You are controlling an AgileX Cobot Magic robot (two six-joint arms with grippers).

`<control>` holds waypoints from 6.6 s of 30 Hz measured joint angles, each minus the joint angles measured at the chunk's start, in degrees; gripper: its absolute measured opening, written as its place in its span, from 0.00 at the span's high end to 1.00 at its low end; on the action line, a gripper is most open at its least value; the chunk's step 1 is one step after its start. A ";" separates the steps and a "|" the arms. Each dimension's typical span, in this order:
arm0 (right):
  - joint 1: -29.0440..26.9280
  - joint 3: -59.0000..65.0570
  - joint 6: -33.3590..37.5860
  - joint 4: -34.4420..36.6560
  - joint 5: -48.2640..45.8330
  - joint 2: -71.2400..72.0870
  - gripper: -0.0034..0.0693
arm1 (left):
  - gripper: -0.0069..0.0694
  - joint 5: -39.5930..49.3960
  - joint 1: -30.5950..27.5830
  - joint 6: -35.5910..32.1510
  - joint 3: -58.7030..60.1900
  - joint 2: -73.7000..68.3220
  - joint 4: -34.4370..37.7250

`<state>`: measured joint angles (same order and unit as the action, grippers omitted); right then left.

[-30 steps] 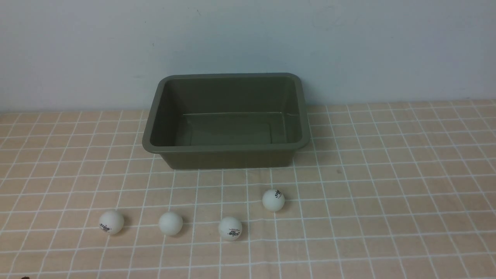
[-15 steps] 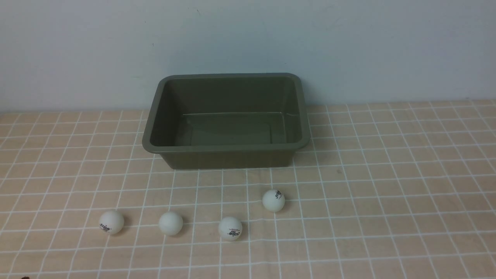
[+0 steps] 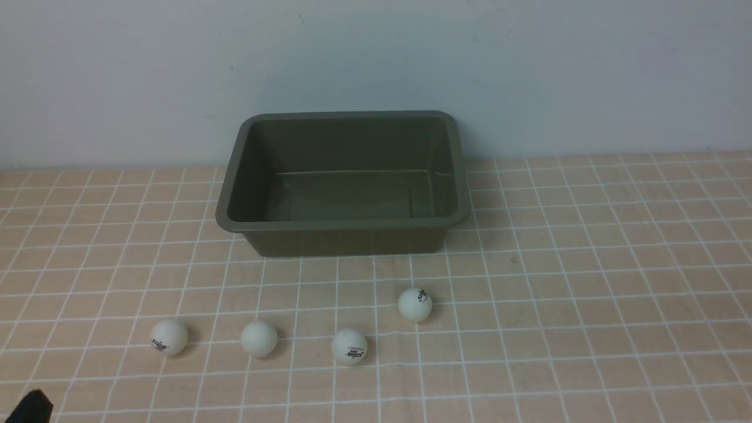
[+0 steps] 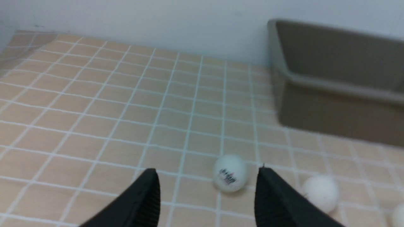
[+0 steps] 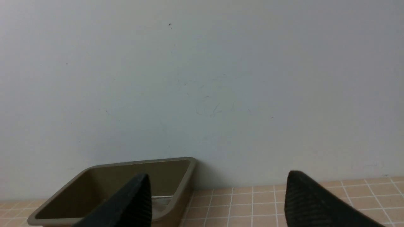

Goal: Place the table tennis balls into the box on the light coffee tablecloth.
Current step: 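Reach for and grasp a ping pong ball on the table beside the basket, then drop the ball into the bin, then reach for and grasp a ping pong ball on the table beside the basket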

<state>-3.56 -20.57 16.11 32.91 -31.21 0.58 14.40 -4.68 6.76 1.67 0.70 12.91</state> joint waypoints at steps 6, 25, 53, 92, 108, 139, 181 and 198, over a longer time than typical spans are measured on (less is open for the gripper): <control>0.00 0.00 0.00 -0.67 -5.25 0.00 0.25 | 0.46 -4.51 0.00 1.13 0.04 0.00 6.85; 0.00 0.00 0.04 -3.39 -7.51 0.00 0.25 | 0.46 22.97 0.09 -12.77 -29.35 -17.80 11.05; 0.00 0.00 0.04 -3.13 -11.83 0.00 0.25 | 0.46 39.81 0.27 -41.82 -59.93 -86.18 4.54; 0.00 0.00 0.04 -3.01 -12.13 0.00 0.25 | 0.53 28.93 0.27 -43.27 -60.36 -104.49 7.51; 0.00 0.00 0.04 -3.09 -12.13 0.00 0.25 | 0.53 43.09 1.64 -48.47 -88.48 -106.39 29.17; 0.00 0.00 0.11 -3.17 -13.03 0.00 0.25 | 0.72 56.46 3.90 -17.41 -119.36 -110.16 7.31; 0.00 0.00 0.26 -3.17 -13.08 0.00 0.25 | 0.38 30.02 16.56 -42.06 -59.39 -98.54 8.61; 0.00 0.00 0.26 -3.17 -13.08 0.00 0.34 | 0.49 24.19 16.82 -43.92 -61.21 -105.91 11.77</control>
<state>-3.56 -20.57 16.37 29.74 -44.29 0.58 38.59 12.14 -37.16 -59.54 -105.21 24.68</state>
